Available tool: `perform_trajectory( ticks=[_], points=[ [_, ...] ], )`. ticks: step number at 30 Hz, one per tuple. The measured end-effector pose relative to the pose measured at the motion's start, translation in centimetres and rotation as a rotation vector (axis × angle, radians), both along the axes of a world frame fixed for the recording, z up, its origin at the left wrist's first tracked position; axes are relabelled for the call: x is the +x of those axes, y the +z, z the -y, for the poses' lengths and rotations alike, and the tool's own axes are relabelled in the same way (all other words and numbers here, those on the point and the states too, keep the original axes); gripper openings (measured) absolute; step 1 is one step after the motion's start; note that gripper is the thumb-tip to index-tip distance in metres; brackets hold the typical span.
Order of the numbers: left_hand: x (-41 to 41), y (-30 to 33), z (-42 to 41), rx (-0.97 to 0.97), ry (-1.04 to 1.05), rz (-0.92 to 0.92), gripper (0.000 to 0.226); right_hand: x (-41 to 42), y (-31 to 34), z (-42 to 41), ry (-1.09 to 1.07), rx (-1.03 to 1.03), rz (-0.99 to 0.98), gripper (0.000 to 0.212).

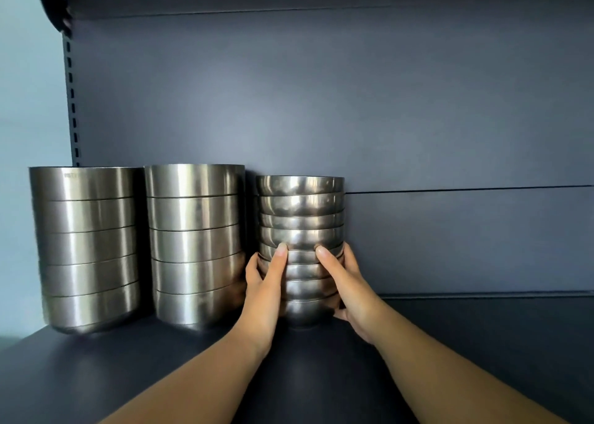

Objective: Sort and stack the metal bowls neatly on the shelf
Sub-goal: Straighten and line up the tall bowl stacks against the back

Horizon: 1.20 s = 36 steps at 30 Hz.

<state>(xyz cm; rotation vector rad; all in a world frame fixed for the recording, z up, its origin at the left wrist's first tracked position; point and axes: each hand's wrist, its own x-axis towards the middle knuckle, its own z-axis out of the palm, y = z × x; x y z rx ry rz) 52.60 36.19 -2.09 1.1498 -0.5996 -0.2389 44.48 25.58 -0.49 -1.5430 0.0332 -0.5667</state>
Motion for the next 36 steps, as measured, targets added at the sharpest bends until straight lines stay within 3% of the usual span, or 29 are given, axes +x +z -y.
perform_trajectory(
  ticks=[4, 9, 11, 13, 16, 18, 21, 25, 27, 30, 36],
  points=[
    [0.2, -0.2, 0.2, -0.013, -0.003, 0.004, 0.111, 0.3, 0.0, 0.1, -0.016, -0.021, 0.020, 0.074],
    [-0.1, 0.0, -0.6, 0.064, -0.028, -0.018, 0.125, -0.6, 0.2, -0.1, -0.153, 0.025, -0.098, 0.101],
    [-1.3, 0.0, -1.5, 0.130, -0.032, -0.047, 0.123, -1.9, 0.1, -0.1, -0.259, 0.043, -0.185, 0.092],
    [-2.8, -0.2, -2.5, 0.222, 0.008, -0.030, 0.108, -3.5, -0.3, 0.2, -0.375, 0.001, -0.261, 0.077],
    [-5.3, -0.6, -3.9, 0.390, 0.192, 0.069, 0.076, -7.6, -0.5, 0.6, -0.504, -0.290, -0.351, 0.045],
    [-7.9, -0.6, -4.9, 0.537, 0.329, 0.214, 0.059, -11.2, -0.3, 1.1, -0.540, -0.525, -0.384, 0.033],
    [-13.6, 0.0, -5.8, 0.797, 0.378, 0.535, 0.044, -18.4, 0.5, 1.5, -0.550, -0.802, -0.425, 0.030],
    [-22.3, 0.7, -4.1, 1.153, 0.408, 1.211, 0.041, -29.4, 1.9, 2.7, -0.618, -1.179, -0.524, 0.037],
    [-26.7, 1.1, -2.1, 1.160, 0.412, 1.454, 0.044, -34.9, 2.5, 3.6, -0.686, -1.281, -0.535, 0.038],
    [-33.1, 2.2, 2.0, 1.042, 0.372, 1.538, 0.043, -43.3, 3.2, 5.5, -0.829, -1.320, -0.507, 0.039],
    [-42.9, 3.5, 9.5, 0.817, 0.252, 1.571, 0.041, -55.8, 3.7, 9.9, -1.020, -1.194, -0.548, 0.040]
  ],
)
